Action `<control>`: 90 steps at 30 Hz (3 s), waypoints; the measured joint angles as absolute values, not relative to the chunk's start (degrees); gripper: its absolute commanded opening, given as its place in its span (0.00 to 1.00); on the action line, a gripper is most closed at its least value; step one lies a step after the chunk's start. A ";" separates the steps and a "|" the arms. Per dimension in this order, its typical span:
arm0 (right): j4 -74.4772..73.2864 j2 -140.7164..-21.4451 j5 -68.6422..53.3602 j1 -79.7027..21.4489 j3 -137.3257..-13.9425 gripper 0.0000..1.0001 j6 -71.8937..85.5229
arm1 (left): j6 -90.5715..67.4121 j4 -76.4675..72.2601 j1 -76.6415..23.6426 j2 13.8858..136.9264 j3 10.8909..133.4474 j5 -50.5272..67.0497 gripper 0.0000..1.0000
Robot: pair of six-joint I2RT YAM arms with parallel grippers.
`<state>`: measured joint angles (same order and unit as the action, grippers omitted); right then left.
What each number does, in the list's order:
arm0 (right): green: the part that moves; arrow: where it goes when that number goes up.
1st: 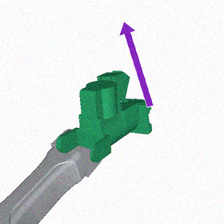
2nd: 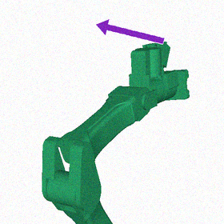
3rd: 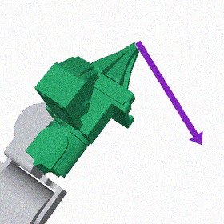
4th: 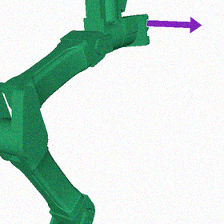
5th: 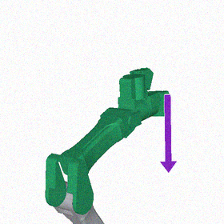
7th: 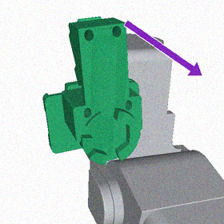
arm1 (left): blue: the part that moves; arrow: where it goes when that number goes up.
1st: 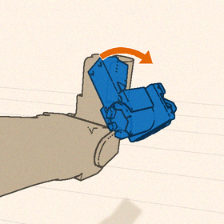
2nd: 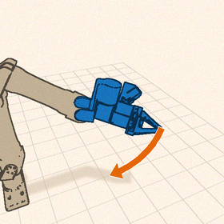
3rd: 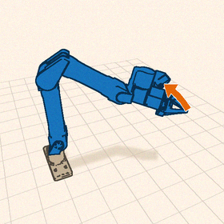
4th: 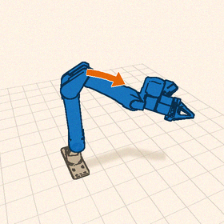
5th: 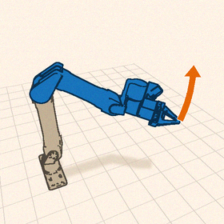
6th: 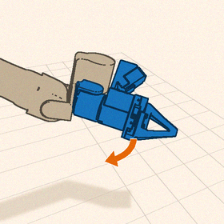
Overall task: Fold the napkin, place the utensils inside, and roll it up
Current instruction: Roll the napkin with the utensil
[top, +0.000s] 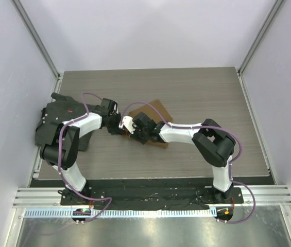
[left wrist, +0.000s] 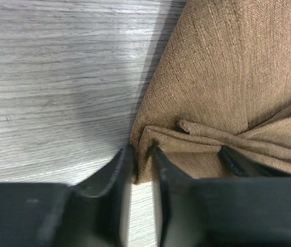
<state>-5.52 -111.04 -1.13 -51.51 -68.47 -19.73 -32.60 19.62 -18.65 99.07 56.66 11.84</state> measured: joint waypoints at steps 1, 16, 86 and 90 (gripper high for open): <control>-5.48 -111.04 -1.21 -51.48 -68.47 0.21 -19.66 | -32.67 19.68 -18.65 98.89 56.64 11.81 0.42; -8.95 -110.83 -20.32 -45.45 -69.38 0.11 -14.55 | -35.55 18.65 -13.10 80.29 47.16 10.59 0.73; -30.46 -115.87 -44.80 -33.87 -82.91 0.69 -2.81 | -39.44 5.61 -18.52 87.96 38.26 19.00 0.00; -21.28 -101.58 -36.01 -36.64 -72.31 0.73 -3.84 | -39.00 5.89 -18.68 87.94 38.41 18.83 0.00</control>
